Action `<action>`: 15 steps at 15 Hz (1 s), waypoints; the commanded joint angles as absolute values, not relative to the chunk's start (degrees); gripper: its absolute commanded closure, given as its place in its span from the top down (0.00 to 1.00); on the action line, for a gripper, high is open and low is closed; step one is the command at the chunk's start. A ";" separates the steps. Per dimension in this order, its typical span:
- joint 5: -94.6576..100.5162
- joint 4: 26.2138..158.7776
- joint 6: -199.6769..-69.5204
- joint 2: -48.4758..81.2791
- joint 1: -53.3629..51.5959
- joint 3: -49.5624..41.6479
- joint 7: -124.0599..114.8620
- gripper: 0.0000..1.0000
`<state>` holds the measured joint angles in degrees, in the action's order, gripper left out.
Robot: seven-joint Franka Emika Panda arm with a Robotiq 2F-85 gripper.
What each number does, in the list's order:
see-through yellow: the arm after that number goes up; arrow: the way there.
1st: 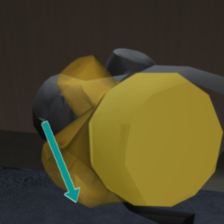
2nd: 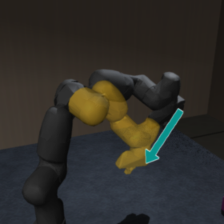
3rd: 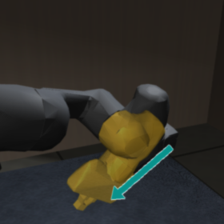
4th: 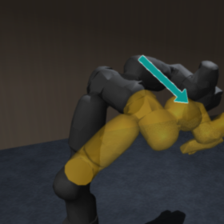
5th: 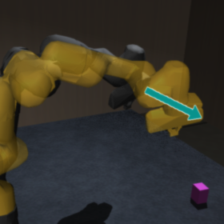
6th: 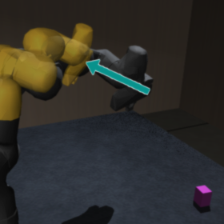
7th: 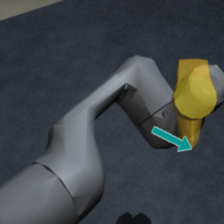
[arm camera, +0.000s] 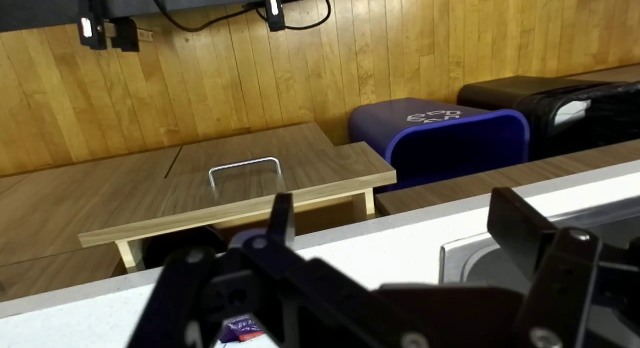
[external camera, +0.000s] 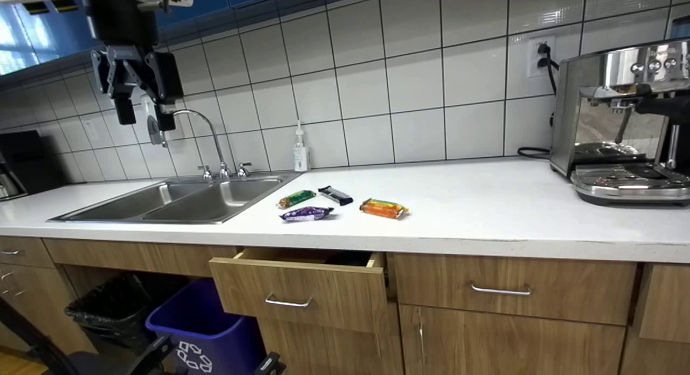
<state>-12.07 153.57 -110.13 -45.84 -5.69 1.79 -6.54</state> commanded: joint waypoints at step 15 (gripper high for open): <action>-12.69 153.04 -129.55 -31.95 -7.15 7.29 -8.39 1.00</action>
<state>-12.08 153.72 -126.89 -34.77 -6.76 6.46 -6.80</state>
